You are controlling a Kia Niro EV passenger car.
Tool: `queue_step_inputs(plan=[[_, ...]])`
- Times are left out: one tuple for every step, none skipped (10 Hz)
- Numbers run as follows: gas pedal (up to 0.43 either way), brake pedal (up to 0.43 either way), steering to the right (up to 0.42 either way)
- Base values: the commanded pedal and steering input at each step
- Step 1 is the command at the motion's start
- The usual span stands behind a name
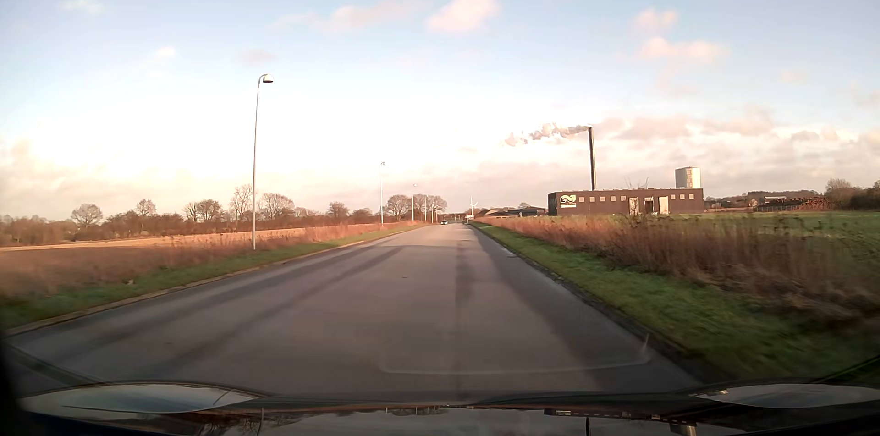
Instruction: Follow the waypoints while adhering to traffic rules and regulations
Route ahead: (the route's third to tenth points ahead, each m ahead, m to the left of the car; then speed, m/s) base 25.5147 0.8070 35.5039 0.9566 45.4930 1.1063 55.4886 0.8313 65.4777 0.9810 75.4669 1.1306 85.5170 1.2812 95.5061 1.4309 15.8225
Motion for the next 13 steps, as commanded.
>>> queue_step_inputs(plan=[[0.197, 0.000, -0.001], [0.197, 0.000, -0.001], [0.197, 0.000, -0.001], [0.197, 0.000, -0.001], [0.197, 0.000, -0.001], [0.197, 0.000, -0.001], [0.197, 0.000, -0.001], [0.197, 0.000, -0.001], [0.197, 0.000, -0.001], [0.197, 0.000, -0.001], [0.197, 0.000, -0.001], [0.197, 0.000, -0.001], [0.197, 0.000, -0.001]])
